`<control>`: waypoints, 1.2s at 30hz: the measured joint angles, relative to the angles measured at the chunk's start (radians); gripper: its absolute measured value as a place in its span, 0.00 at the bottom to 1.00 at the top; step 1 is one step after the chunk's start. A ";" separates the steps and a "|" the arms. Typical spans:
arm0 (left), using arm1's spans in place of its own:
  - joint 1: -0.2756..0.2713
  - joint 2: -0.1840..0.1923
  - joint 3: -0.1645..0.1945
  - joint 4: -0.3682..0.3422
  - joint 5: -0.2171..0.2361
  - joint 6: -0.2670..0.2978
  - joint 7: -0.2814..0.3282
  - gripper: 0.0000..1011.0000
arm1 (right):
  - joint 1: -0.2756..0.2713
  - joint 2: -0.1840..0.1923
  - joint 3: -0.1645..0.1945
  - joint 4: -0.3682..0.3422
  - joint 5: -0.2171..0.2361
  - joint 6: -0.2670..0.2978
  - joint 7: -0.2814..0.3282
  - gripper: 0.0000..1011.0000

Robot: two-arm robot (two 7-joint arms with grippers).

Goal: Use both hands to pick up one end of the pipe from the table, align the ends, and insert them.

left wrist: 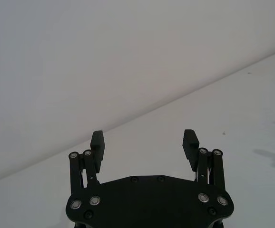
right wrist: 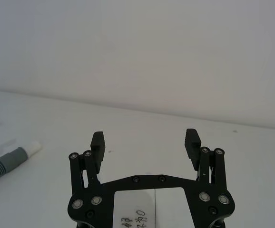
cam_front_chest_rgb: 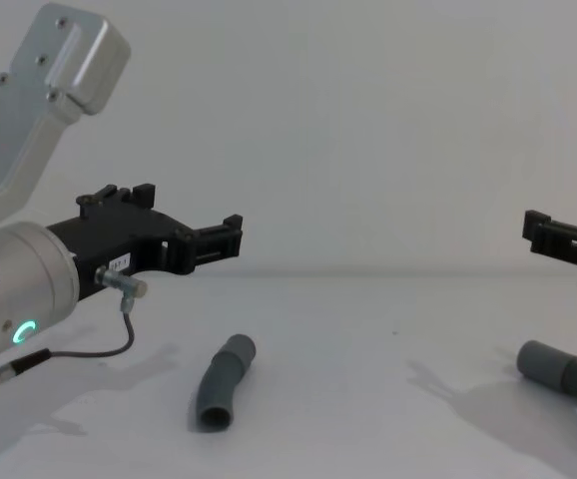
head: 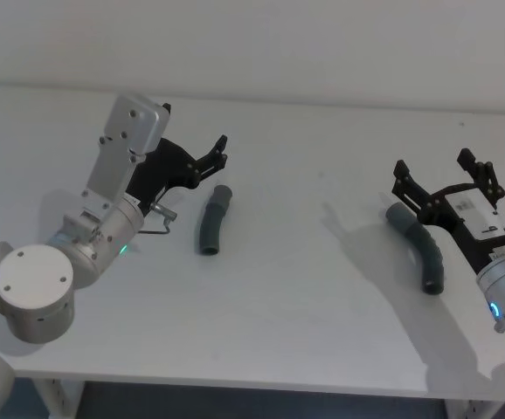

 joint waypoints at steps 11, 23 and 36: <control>0.000 0.000 0.000 0.000 0.000 0.000 0.000 0.99 | 0.000 0.000 0.000 0.000 0.000 0.000 0.000 0.99; -0.003 0.001 -0.001 -0.018 -0.021 0.069 -0.028 0.99 | 0.000 0.000 0.000 0.000 0.000 0.000 0.000 0.99; -0.001 -0.004 -0.011 -0.076 -0.070 0.259 -0.045 0.99 | 0.000 0.000 0.000 0.000 0.000 0.000 0.000 0.99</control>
